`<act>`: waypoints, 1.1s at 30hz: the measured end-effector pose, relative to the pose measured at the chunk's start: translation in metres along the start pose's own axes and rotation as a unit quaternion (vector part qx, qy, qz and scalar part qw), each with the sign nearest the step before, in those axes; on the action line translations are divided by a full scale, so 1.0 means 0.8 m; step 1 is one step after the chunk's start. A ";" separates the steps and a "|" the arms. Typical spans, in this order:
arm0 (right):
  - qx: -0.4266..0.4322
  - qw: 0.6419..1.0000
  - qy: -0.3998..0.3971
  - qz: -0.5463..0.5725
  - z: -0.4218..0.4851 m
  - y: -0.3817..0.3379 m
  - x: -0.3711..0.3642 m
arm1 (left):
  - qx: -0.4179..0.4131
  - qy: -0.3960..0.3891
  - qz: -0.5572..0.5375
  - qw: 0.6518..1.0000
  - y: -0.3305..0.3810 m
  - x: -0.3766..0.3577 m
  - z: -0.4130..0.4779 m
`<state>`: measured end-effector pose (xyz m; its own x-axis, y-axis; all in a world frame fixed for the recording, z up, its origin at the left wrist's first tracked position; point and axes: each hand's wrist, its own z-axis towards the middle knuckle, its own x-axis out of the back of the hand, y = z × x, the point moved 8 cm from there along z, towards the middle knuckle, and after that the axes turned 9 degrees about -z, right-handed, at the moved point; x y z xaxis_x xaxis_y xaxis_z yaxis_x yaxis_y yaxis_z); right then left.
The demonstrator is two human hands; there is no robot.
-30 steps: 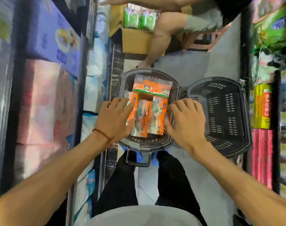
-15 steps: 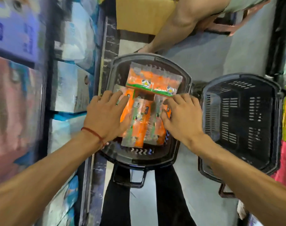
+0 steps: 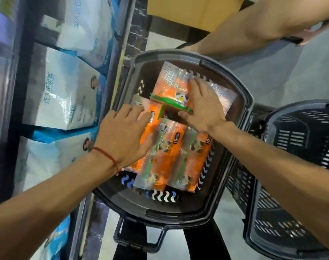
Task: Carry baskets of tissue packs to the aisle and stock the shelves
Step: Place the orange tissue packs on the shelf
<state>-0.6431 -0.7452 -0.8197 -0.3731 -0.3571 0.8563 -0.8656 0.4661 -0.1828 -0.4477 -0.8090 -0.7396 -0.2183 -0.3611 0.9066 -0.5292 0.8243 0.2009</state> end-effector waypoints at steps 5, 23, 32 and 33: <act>-0.017 0.999 -0.015 -0.027 0.026 0.016 -0.024 | 0.001 0.003 -0.006 1.000 -0.015 -0.008 -0.006; -0.036 0.998 0.033 0.026 0.016 0.029 -0.007 | 0.010 0.005 -0.052 0.999 -0.022 0.004 -0.008; 0.013 0.996 0.057 0.065 -0.021 0.041 0.061 | 0.122 -0.033 -0.506 0.853 -0.039 -0.033 0.104; 0.014 0.996 0.054 0.067 -0.022 0.044 0.059 | 0.080 -0.029 -0.525 0.847 -0.034 -0.032 0.124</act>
<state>-0.6855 -0.7316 -0.7773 -0.4501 -0.2037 0.8694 -0.8192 0.4816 -0.3114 -0.5089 -0.8654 -0.8053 0.4044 -0.8828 0.2388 -0.5598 -0.0325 0.8280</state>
